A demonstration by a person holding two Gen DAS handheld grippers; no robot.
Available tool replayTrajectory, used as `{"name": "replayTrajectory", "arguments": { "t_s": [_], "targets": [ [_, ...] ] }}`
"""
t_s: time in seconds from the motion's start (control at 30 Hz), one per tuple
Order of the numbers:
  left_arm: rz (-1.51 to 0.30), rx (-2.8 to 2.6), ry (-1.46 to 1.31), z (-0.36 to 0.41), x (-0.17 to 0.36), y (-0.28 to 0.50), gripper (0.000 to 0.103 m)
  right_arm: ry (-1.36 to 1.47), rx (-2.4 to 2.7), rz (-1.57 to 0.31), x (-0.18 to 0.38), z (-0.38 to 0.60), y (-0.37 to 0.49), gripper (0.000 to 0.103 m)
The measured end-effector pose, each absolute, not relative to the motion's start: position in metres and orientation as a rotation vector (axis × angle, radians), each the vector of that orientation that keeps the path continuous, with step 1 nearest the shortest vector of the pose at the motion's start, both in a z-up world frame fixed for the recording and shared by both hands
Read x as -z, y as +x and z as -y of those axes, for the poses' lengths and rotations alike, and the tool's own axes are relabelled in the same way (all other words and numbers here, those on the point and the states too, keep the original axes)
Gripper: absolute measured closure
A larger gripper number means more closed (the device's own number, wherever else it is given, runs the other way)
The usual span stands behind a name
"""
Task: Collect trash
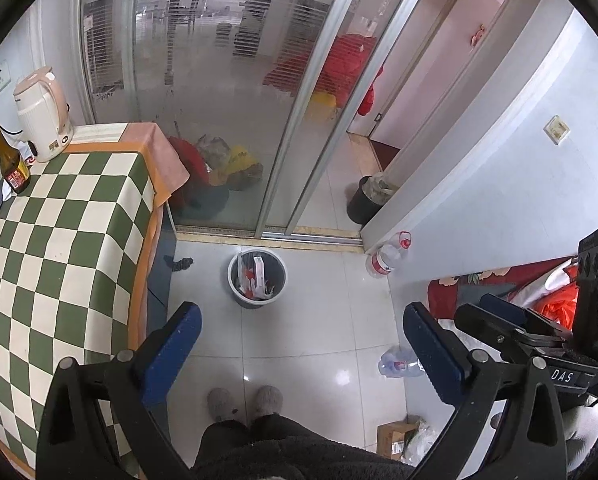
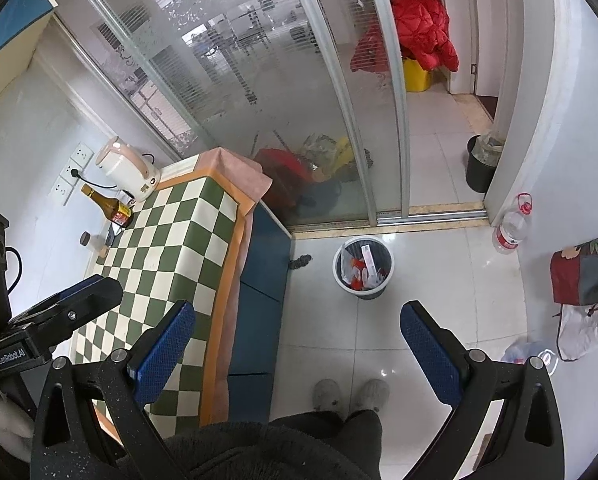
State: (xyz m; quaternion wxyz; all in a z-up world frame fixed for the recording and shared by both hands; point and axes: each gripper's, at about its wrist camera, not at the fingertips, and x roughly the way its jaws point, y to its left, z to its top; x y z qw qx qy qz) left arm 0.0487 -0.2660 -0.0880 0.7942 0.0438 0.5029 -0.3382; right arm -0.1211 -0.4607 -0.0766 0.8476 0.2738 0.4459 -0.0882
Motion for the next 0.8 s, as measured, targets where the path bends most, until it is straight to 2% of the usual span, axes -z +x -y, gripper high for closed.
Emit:
{"name": "replayTrajectory", "arguments": {
  "t_s": [0.8],
  "targets": [
    [-1.103, 0.723, 0.096, 0.279, 0.092, 0.048, 0.000, 0.586, 0.170, -0.950, 0.078, 0.459, -0.118, 0.000]
  ]
}}
